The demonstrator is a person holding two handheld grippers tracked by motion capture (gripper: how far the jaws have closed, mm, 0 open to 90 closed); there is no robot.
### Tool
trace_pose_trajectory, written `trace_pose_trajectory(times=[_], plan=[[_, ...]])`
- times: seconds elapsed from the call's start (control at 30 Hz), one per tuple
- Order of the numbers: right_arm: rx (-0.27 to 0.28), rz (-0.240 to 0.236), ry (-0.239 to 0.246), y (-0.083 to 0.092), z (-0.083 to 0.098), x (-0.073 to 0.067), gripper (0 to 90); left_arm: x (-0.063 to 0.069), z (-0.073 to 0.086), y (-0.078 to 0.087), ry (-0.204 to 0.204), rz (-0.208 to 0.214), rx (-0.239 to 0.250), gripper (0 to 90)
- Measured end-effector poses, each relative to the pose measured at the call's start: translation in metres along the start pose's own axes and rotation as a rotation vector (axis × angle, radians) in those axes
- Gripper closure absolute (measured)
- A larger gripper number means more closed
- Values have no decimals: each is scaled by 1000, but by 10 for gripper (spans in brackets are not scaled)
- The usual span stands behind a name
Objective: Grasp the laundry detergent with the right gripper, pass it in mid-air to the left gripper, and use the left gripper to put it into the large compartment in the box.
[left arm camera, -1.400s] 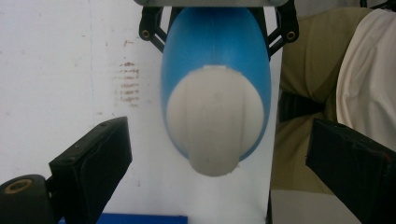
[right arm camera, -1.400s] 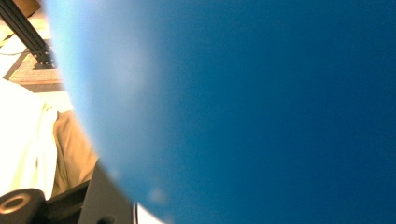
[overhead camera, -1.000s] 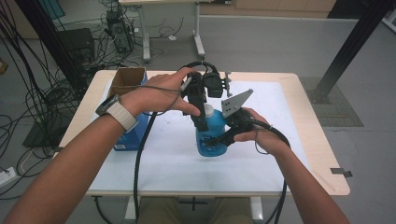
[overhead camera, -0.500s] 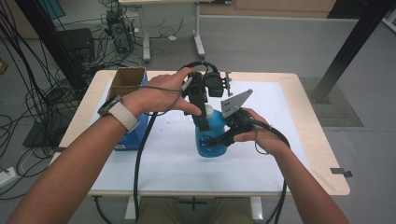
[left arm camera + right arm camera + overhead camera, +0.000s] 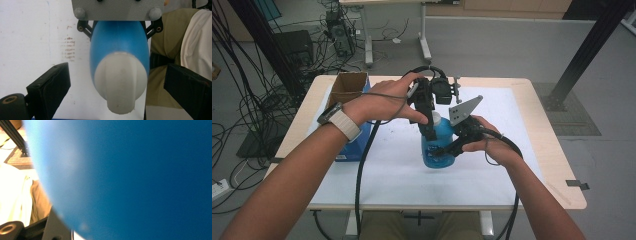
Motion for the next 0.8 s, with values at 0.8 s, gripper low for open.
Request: trace_pose_trajectory(times=[0.8], plan=[[5, 2, -4, 0, 0, 1, 439, 0, 0, 0, -3, -1, -1, 74]])
Point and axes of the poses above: each handheld gripper's, and its own axes: y roughly backward along the jaws, z roughly out of its underside, x roughly to its right, the point moved 7 cm from there along -y, roughly forward along the jaws, and after that the axes turned 5 degrees about z, right-handed, at the moved point
